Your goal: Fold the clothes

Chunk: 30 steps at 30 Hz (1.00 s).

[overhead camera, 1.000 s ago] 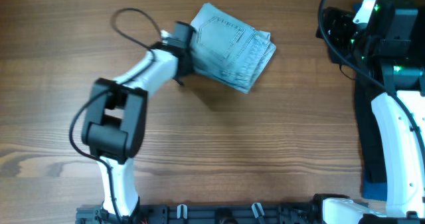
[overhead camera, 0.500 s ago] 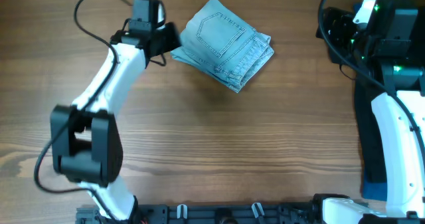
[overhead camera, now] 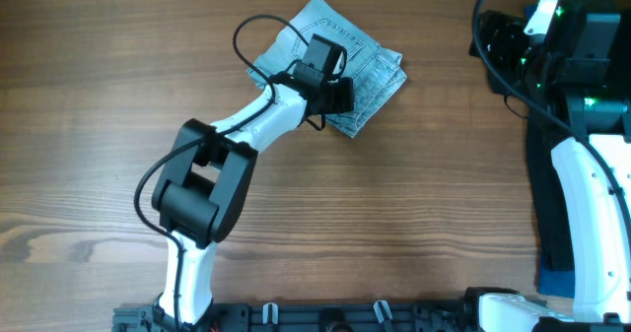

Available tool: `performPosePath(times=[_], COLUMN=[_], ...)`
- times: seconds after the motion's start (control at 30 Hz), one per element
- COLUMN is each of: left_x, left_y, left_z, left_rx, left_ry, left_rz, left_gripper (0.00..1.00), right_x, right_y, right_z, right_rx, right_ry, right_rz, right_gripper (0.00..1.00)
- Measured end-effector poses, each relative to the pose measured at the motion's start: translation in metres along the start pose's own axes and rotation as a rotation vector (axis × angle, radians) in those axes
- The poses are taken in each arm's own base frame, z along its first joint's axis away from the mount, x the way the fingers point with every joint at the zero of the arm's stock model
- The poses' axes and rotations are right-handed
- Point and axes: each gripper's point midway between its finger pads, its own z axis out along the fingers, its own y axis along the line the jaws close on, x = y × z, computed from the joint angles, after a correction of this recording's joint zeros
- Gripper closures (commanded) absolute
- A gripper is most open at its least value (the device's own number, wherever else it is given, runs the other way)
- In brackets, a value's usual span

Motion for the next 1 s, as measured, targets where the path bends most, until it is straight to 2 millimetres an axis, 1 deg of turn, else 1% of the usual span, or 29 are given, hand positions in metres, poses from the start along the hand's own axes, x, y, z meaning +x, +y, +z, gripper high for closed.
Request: performPosePath(times=[0.03, 0.1, 0.2, 0.33, 0.47, 0.6, 0.63, 0.67, 0.7, 0.73, 0.77, 0.8, 0.83, 0.9, 0.97, 1.0], left_x=[0.003, 0.006, 0.012, 0.018, 0.008, 0.004, 0.003, 0.003, 0.004, 0.005, 0.007, 0.007, 0.005, -0.005, -0.021, -0.028], left_y=[0.003, 0.008, 0.027, 0.07, 0.125, 0.148, 0.152, 0.154, 0.155, 0.156, 0.157, 0.156, 0.153, 0.146, 0.133, 0.125], left_z=[0.002, 0.0, -0.01, -0.034, -0.057, -0.069, -0.072, -0.074, -0.077, -0.082, -0.088, -0.097, -0.109, -0.132, -0.16, -0.177], left_rx=[-0.01, -0.047, -0.15, -0.287, -0.363, -0.383, -0.386, -0.389, -0.392, -0.399, -0.41, -0.416, -0.419, -0.415, -0.395, -0.385], left_ry=[0.011, 0.031, 0.07, 0.127, 0.14, 0.142, 0.141, 0.14, 0.139, 0.14, 0.14, 0.134, 0.118, 0.069, -0.011, -0.056], left_rz=[-0.003, -0.011, -0.031, -0.088, -0.153, -0.196, -0.202, -0.206, -0.207, -0.207, -0.207, -0.202, -0.201, -0.199, -0.186, -0.178], left_gripper=[0.91, 0.91, 0.93, 0.94, 0.94, 0.92, 0.9, 0.85, 0.76, 0.6, 0.42, 0.36, 0.34, 0.33, 0.34, 0.34], right_x=[0.0, 0.0, 0.0, 0.0, 0.0, 0.0, 0.0, 0.0, 0.0, 0.0, 0.0, 0.0, 0.0, 0.0, 0.0, 0.0], right_y=[0.0, 0.0, 0.0, 0.0, 0.0, 0.0, 0.0, 0.0, 0.0, 0.0, 0.0, 0.0, 0.0, 0.0, 0.0, 0.0], right_z=[0.0, 0.0, 0.0, 0.0, 0.0, 0.0, 0.0, 0.0, 0.0, 0.0, 0.0, 0.0, 0.0, 0.0, 0.0, 0.0], right_rx=[0.0, 0.0, 0.0, 0.0, 0.0, 0.0, 0.0, 0.0, 0.0, 0.0, 0.0, 0.0, 0.0, 0.0, 0.0, 0.0], right_ry=[0.0, 0.0, 0.0, 0.0, 0.0, 0.0, 0.0, 0.0, 0.0, 0.0, 0.0, 0.0, 0.0, 0.0, 0.0, 0.0], right_rz=[0.0, 0.0, 0.0, 0.0, 0.0, 0.0, 0.0, 0.0, 0.0, 0.0, 0.0, 0.0, 0.0, 0.0, 0.0, 0.0], right_gripper=[0.01, 0.0, 0.01, 0.01, 0.01, 0.01, 0.0, 0.0, 0.01, 0.0, 0.01, 0.0, 0.01, 0.01, 0.01, 0.01])
